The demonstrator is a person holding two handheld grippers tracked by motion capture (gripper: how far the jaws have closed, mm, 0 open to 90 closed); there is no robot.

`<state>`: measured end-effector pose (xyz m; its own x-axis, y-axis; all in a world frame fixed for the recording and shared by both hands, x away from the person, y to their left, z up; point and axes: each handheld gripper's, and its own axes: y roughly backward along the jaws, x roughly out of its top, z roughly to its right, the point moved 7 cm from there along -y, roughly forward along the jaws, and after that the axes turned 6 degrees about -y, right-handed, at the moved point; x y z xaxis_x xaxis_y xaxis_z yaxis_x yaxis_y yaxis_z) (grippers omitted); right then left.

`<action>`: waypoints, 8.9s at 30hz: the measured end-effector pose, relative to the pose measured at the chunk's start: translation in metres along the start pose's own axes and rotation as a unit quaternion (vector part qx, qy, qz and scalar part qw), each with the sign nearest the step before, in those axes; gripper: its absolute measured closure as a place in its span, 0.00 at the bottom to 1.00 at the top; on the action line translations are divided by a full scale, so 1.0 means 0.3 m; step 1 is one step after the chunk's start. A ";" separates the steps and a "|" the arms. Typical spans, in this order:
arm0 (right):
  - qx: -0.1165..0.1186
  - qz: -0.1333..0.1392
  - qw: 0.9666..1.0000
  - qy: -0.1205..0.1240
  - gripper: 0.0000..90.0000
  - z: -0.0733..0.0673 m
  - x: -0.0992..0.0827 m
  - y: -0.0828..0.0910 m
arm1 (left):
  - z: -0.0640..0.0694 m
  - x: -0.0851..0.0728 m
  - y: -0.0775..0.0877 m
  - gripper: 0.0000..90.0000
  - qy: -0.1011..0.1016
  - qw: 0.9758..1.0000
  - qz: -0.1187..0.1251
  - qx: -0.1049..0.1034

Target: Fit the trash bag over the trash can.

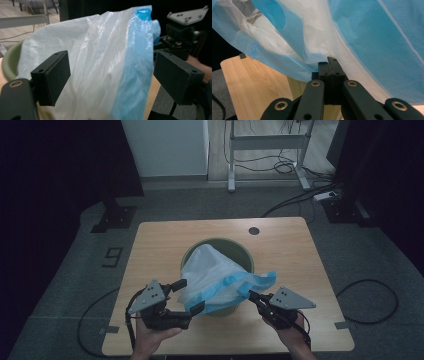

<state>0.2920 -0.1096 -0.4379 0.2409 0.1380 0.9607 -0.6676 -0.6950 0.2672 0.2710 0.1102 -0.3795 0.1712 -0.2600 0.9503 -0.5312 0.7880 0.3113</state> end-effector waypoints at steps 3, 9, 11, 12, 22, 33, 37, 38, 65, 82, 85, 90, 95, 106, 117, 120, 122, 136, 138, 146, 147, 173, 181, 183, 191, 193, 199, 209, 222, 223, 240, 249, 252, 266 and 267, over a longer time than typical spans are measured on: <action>0.000 -0.001 1.000 0.001 0.99 0.000 0.001 0.000 | -0.007 0.005 -0.025 0.34 -0.018 0.999 -0.013 0.025; 0.001 -0.003 1.000 0.001 0.99 -0.001 -0.005 0.002 | -0.060 0.016 -0.074 0.84 0.000 0.999 -0.008 0.042; 0.002 -0.008 1.000 0.003 0.99 -0.006 -0.020 0.003 | -0.101 0.023 -0.080 0.90 0.031 0.998 0.015 0.057; 0.002 -0.008 1.000 0.003 0.99 -0.006 -0.020 0.003 | -0.101 0.023 -0.080 0.92 0.031 0.998 0.015 0.057; 0.020 0.033 0.999 -0.004 0.62 -0.063 0.011 0.079 | -0.154 -0.010 -0.077 0.97 0.078 0.994 0.036 0.065; 0.024 0.044 0.999 -0.009 0.58 -0.122 0.160 0.045 | -0.158 -0.008 -0.085 0.97 0.079 0.993 0.042 0.077; 0.007 0.043 0.999 -0.008 0.86 -0.119 0.177 0.017 | -0.167 -0.004 -0.081 0.98 0.080 0.992 0.049 0.084; -0.005 0.043 0.999 -0.008 0.98 -0.099 0.176 0.014 | -0.172 -0.003 -0.075 0.98 0.082 0.991 0.054 0.089; -0.022 -0.026 0.995 -0.089 0.98 0.120 -0.106 0.014 | -0.320 -0.205 0.032 0.97 0.181 0.972 0.074 0.128; -0.030 -0.007 0.996 -0.086 0.60 0.120 -0.117 0.039 | -0.261 -0.195 0.072 0.43 0.094 0.985 0.050 0.136; -0.033 0.009 0.997 -0.074 0.53 0.104 -0.083 0.077 | -0.234 -0.168 0.092 0.26 0.058 0.989 0.044 0.130; -0.031 0.010 0.998 -0.060 0.52 0.098 -0.055 0.099 | -0.179 -0.113 0.106 0.14 0.017 0.994 0.038 0.101; -0.033 0.012 0.998 -0.060 0.54 0.100 -0.032 0.091 | -0.128 -0.064 0.116 0.07 -0.008 0.998 0.035 0.059; -0.036 0.013 0.998 -0.053 0.56 0.092 -0.001 0.080 | -0.114 0.025 0.015 0.16 -0.048 0.998 -0.004 0.044; -0.034 0.014 0.998 -0.052 0.56 0.096 0.009 0.081 | -0.127 0.043 -0.113 0.71 -0.058 0.996 -0.062 0.019; -0.031 0.016 0.998 -0.051 0.54 0.086 0.015 0.097 | -0.152 0.031 -0.122 0.91 -0.025 0.998 -0.055 0.024; -0.032 0.019 0.998 -0.050 0.52 0.084 0.022 0.113 | -0.166 0.026 -0.117 0.94 -0.012 0.998 -0.043 0.034; -0.021 0.020 0.998 -0.057 0.52 0.097 0.134 0.095 | -0.206 0.026 -0.094 0.99 0.004 0.998 -0.008 0.070; -0.031 0.010 0.998 -0.057 0.64 0.092 0.147 0.070 | -0.211 0.029 -0.095 0.99 0.004 0.997 -0.006 0.075; -0.075 0.006 0.996 -0.054 0.99 0.154 0.141 0.043 | -0.283 0.032 -0.071 0.99 0.037 0.994 0.021 0.103; -0.082 0.005 0.995 -0.055 0.99 0.173 0.138 0.044 | -0.292 0.030 -0.068 0.99 0.042 0.993 0.023 0.104; -0.097 -0.064 0.988 -0.104 0.99 0.404 0.000 -0.184 | -0.561 -0.210 -0.127 0.98 0.182 0.976 -0.037 0.110; -0.075 -0.096 0.986 -0.112 0.99 0.415 -0.057 -0.225 | -0.562 -0.263 -0.156 0.98 0.190 0.973 -0.072 0.105; -0.074 -0.099 0.986 -0.111 0.99 0.416 -0.064 -0.230 | -0.560 -0.273 -0.164 0.98 0.194 0.973 -0.077 0.101; -0.066 -0.121 0.984 -0.109 0.99 0.401 -0.116 -0.227 | -0.532 -0.308 -0.155 0.98 0.192 0.973 -0.086 0.092; -0.063 -0.121 0.985 -0.109 0.99 0.394 -0.125 -0.222 | -0.520 -0.311 -0.151 0.98 0.190 0.974 -0.084 0.090; -0.050 -0.125 0.985 -0.112 0.99 0.371 -0.141 -0.215 | -0.503 -0.315 -0.155 0.98 0.189 0.974 -0.094 0.083; -0.057 -0.142 0.978 -0.139 0.98 0.424 -0.129 -0.267 | -0.546 -0.321 -0.189 0.97 0.211 0.966 -0.121 0.090; -0.056 -0.157 0.977 -0.131 0.98 0.414 -0.134 -0.306 | -0.555 -0.345 -0.185 0.97 0.216 0.962 -0.138 0.091; -0.055 -0.156 0.977 -0.135 0.96 0.413 -0.135 -0.306 | -0.556 -0.345 -0.181 0.97 0.216 0.963 -0.136 0.091; -0.096 0.005 0.989 -0.115 0.58 0.379 0.048 -0.073 | -0.534 -0.290 -0.137 0.92 0.188 0.973 -0.087 0.098; 0.007 0.002 0.999 -0.051 0.40 0.189 0.132 -0.042 | -0.524 -0.273 -0.125 0.92 0.181 0.975 -0.076 0.104; 0.030 -0.011 0.999 -0.025 0.33 0.123 0.141 -0.063 | -0.519 -0.266 -0.128 0.92 0.179 0.976 -0.074 0.103; -0.015 -0.048 0.998 0.040 0.38 0.045 0.122 -0.172 | -0.514 -0.260 -0.129 0.92 0.181 0.976 -0.067 0.098; -0.018 -0.046 0.998 0.040 0.44 0.048 0.123 -0.173 | -0.515 -0.260 -0.128 0.92 0.182 0.976 -0.067 0.098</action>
<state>0.3455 -0.0786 -0.4175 0.2465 0.2575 0.9343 -0.6704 -0.6509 0.3563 0.4061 0.1865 -0.4651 0.5143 -0.1106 0.8504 -0.6264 0.6288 0.4606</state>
